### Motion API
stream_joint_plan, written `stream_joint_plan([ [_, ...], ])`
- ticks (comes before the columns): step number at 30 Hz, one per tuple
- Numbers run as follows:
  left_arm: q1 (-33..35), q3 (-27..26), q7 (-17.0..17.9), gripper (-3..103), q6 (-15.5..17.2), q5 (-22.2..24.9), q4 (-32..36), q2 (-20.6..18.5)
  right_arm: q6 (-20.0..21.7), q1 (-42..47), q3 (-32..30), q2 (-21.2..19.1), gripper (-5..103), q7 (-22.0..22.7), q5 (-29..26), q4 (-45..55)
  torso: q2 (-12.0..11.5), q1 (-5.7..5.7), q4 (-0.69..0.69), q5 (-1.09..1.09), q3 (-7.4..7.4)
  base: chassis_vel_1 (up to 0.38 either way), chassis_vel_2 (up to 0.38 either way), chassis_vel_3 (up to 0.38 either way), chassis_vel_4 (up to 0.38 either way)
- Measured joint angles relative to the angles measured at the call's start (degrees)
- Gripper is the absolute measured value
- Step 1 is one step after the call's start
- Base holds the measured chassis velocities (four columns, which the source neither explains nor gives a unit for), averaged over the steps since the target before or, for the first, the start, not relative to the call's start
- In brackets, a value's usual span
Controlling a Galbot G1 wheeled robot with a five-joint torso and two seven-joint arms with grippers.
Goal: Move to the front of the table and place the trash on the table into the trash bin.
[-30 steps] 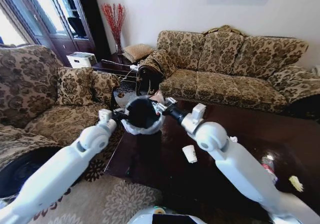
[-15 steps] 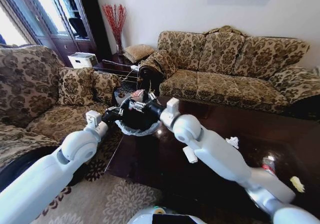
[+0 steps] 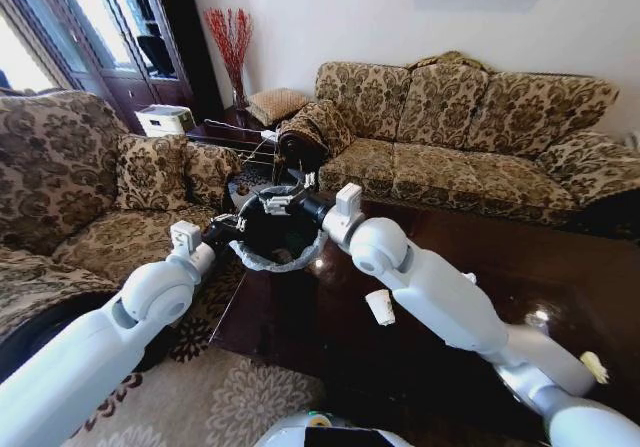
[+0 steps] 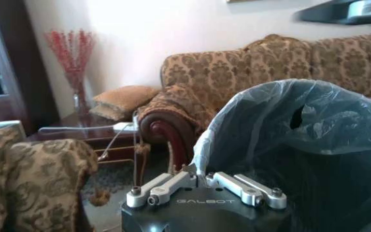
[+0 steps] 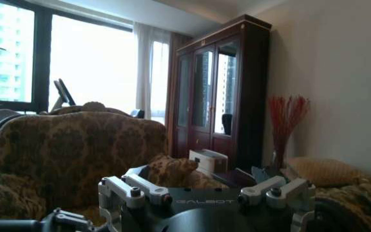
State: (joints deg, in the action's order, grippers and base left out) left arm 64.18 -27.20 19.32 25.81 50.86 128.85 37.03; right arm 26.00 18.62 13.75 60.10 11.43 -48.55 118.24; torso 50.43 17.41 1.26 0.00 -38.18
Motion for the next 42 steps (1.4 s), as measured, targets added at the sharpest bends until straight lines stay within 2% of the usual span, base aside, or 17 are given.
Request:
stream_joint_plan([
  [2,1.37,-1.37,0.28,1,-0.02,-0.65,0.34,0.92,0.77,2.11,-2.93,-2.74,100,-0.01,-0.89,1.33,0.00,0.00,0.00,0.01,0.00,0.000,0.000,0.000,0.000],
  [4,4.60,-3.83,0.33,1,-0.23,-2.36,1.23,2.66,1.78,8.37,-10.07,-8.18,100,-0.29,-1.73,4.17,0.00,0.00,-0.01,0.05,0.00,0.000,0.000,0.000,0.000],
  [6,5.24,-4.24,0.29,1,-0.42,-2.70,1.42,3.01,1.87,10.34,-12.19,-9.66,100,-0.42,-1.84,5.04,0.00,0.00,0.00,0.02,0.00,0.000,0.000,0.000,0.000],
  [8,7.43,-5.39,0.21,1,-1.88,-3.20,2.38,4.45,1.69,20.81,-21.10,-15.18,100,-1.58,-0.42,8.15,0.00,-0.01,-0.05,0.07,0.00,0.000,0.000,0.000,0.000],
  [9,7.43,-5.39,0.21,1,-1.88,-3.20,2.38,4.45,1.69,20.81,-21.10,-15.18,100,-1.58,-0.42,8.15,0.00,-0.01,-0.05,0.07,0.00,0.000,0.000,0.000,0.000],
  [10,8.47,-6.39,-0.02,1,-2.06,-3.39,3.06,5.30,1.07,26.99,-25.27,-17.29,100,-1.32,1.27,9.85,0.01,-0.01,-0.06,-0.02,0.01,0.000,0.000,0.000,0.000],
  [12,10.52,-9.05,-0.62,1,-1.59,-4.60,4.14,6.57,1.49,35.31,-28.88,-18.78,100,0.56,3.38,12.65,0.01,-0.02,-0.09,0.04,0.01,0.000,0.000,0.000,0.000],
  [14,11.46,-10.21,-0.73,1,-1.45,-5.07,4.61,7.07,1.90,36.68,-29.14,-18.85,100,1.36,3.57,13.27,0.01,-0.02,-0.08,0.02,0.01,0.000,0.000,0.000,0.000],
  [15,13.68,-13.62,-0.57,1,-1.10,-5.95,6.05,8.55,3.20,39.23,-29.62,-18.46,100,2.98,3.45,14.48,0.00,-0.02,0.02,0.02,0.01,0.000,0.000,0.000,0.000],
  [17,14.13,-14.80,-0.38,1,-0.85,-6.17,6.62,9.09,3.57,40.85,-30.82,-18.11,100,3.29,3.47,15.02,0.01,-0.02,0.08,0.02,0.01,0.000,0.000,0.000,0.000],
  [20,14.36,-15.87,-0.45,1,-0.33,-6.37,7.32,9.79,2.75,49.33,-39.12,-15.39,100,0.45,5.07,15.39,0.01,-0.02,0.05,-0.04,0.02,0.000,0.000,0.000,0.000],
  [22,14.36,-15.89,-0.53,1,-0.21,-6.47,7.32,9.82,2.34,51.05,-40.43,-14.76,100,-0.21,5.42,15.40,0.01,-0.02,-0.02,-0.03,0.01,0.000,0.000,0.000,0.000],
  [25,13.98,-15.34,-1.15,1,0.35,-6.97,7.51,10.05,-1.96,60.46,-45.39,-9.52,100,-3.26,9.33,15.47,0.01,-0.01,-0.04,0.04,0.01,-0.034,-0.027,-0.024,-0.027],
  [26,13.98,-15.34,-1.15,1,0.35,-6.97,7.51,10.05,-1.96,60.46,-45.39,-9.52,100,-3.26,9.33,15.47,0.01,-0.01,-0.04,0.04,0.01,-0.051,-0.041,-0.037,-0.034],
  [30,13.80,-14.13,-1.41,1,0.51,-7.93,7.56,10.04,-9.98,68.04,-45.00,-2.60,100,-6.60,18.02,13.80,0.01,-0.01,-0.02,0.00,0.00,-0.057,-0.054,-0.057,-0.045],
  [35,13.87,-13.28,-1.55,1,0.54,-8.79,7.34,10.03,-12.76,70.29,-41.88,3.13,100,-7.71,23.44,11.63,0.01,-0.01,-0.01,-0.01,0.00,-0.063,-0.059,-0.069,-0.070],
  [42,13.04,-10.70,-1.70,1,0.29,-10.00,6.41,10.23,-13.36,67.88,-39.28,5.11,100,-7.94,25.36,6.55,0.01,-0.01,-0.01,0.00,0.00,-0.098,-0.094,-0.102,-0.100],
])
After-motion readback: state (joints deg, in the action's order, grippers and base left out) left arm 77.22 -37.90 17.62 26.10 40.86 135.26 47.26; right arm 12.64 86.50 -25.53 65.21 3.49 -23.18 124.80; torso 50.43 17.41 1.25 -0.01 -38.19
